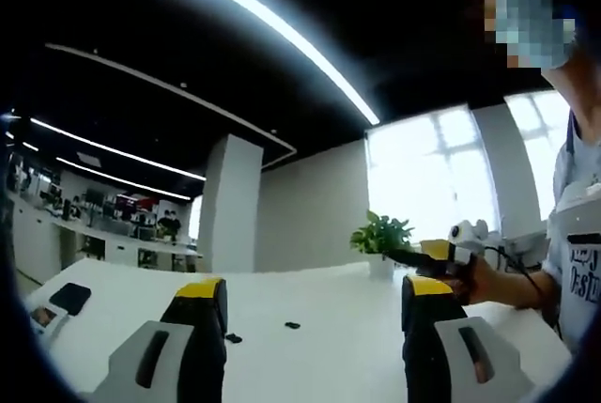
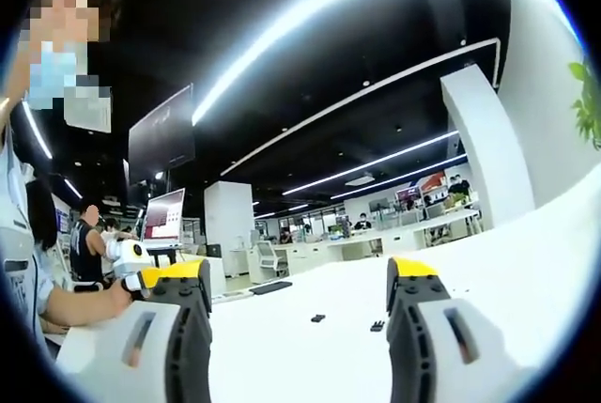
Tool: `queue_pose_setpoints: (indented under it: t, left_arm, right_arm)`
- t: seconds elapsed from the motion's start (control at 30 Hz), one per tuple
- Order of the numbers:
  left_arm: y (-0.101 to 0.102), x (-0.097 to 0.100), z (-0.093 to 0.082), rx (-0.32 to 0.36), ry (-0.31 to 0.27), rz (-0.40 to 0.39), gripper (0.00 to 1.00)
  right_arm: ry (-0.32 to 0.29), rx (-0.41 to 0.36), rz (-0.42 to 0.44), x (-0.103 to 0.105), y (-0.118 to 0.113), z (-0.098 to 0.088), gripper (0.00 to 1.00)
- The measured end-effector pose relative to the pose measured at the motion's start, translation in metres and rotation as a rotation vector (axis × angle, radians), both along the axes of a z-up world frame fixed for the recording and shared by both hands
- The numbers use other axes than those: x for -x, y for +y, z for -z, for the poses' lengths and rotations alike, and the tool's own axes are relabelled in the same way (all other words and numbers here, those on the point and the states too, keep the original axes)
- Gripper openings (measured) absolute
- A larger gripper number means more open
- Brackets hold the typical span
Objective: Snap the two parts of the plastic buckle together until the buckle closes and remains connected.
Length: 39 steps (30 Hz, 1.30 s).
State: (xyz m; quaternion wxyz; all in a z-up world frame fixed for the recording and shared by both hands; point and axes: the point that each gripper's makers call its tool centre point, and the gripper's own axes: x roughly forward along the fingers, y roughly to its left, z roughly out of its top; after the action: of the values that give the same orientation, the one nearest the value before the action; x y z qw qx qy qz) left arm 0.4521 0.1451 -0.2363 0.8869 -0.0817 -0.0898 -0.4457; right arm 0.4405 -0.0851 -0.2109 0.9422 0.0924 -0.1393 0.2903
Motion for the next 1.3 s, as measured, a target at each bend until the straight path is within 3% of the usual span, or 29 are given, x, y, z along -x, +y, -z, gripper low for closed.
queue_pose_setpoints:
  t: [0.23,0.53,0.73,1.3]
  left_arm:
    - [-0.002,-0.006,-0.014,0.019,-0.016,0.001,0.72]
    - [-0.006,-0.027,-0.019,-0.032,-0.033,0.0,0.73]
    - [-0.006,-0.045,-0.01,-0.07,-0.039,-0.031,0.71]
    - [-0.037,-0.073,0.003,-0.14,-0.011,0.017,0.72]
  right_arm:
    - [-0.012,-0.003,0.0,0.002,-0.001,-0.004,0.78]
    - [-0.004,-0.008,-0.013,0.001,0.002,-0.003,0.78]
    - [-0.006,-0.001,-0.009,0.0,0.002,-0.002,0.77]
    - [-0.004,0.014,-0.006,-0.001,0.003,0.0,0.77]
